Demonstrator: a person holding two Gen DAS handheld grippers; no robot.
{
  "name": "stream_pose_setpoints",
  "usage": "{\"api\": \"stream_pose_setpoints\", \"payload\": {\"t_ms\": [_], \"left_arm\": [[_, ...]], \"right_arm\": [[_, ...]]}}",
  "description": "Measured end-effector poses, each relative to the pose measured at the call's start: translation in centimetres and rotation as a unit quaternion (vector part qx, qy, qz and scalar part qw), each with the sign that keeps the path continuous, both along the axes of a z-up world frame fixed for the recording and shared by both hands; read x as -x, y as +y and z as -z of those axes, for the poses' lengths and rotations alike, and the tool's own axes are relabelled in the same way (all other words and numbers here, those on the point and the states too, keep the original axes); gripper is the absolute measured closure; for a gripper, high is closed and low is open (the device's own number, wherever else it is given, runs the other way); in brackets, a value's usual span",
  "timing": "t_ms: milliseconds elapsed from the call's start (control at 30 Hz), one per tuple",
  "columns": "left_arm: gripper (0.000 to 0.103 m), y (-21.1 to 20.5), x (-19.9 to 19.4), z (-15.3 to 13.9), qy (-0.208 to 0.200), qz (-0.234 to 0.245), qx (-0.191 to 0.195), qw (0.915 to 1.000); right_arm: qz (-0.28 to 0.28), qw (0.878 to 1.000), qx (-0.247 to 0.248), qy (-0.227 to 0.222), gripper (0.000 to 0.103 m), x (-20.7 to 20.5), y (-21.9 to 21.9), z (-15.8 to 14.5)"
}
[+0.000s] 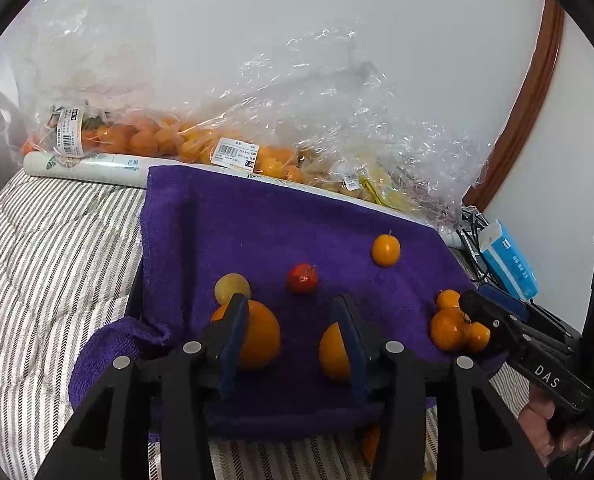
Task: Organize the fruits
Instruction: 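Open both tools to release red fruit and orange onto the towel, then move right tool to the yellow fruit on the bed and grasp it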
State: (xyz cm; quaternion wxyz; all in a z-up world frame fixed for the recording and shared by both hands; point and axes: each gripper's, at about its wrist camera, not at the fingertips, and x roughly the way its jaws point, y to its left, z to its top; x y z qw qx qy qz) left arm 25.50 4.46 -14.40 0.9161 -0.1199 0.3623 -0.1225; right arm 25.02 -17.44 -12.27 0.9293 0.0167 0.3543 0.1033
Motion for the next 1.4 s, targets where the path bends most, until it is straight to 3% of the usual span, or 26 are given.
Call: {"api": "stream_pose_setpoints", "payload": {"t_ms": [333,800,900,967,1000,1233,1400], "left_arm": [[0.056,1.3,2.3,-0.8,-0.020,-0.023,-0.025,0.9992],[0.053,4.8,7.0,-0.8,-0.025,-0.043,-0.035,0.9982],[0.053,4.8,7.4,-0.7,-0.024,-0.041,-0.035,0.9983],[0.053,4.7,7.6,-0.5,-0.023,-0.040,-0.042,0.9981],[0.053,4.6,7.7,-0.4,-0.022,-0.039,-0.047,0.9979],[0.053,3.3,7.8,-0.1,-0.024,-0.019,-0.072,0.9969],[0.053,2.5,7.9,-0.1,-0.027,-0.007,-0.082,0.9962]], "right_arm": [[0.000,1.000,-0.006,-0.019,0.057,1.0,-0.2,-1.4],[-0.058,0.997,0.010,0.056,0.057,10.1,4.6,1.2],[-0.069,0.994,0.034,0.072,0.057,11.0,6.0,2.6],[-0.070,0.993,0.044,0.086,0.074,11.1,6.5,3.6],[-0.072,0.992,0.041,0.096,0.074,11.2,6.6,4.2],[-0.026,0.997,0.036,0.066,0.074,10.8,3.7,2.9],[0.010,0.995,0.048,0.085,0.074,10.0,1.1,3.8]]}}
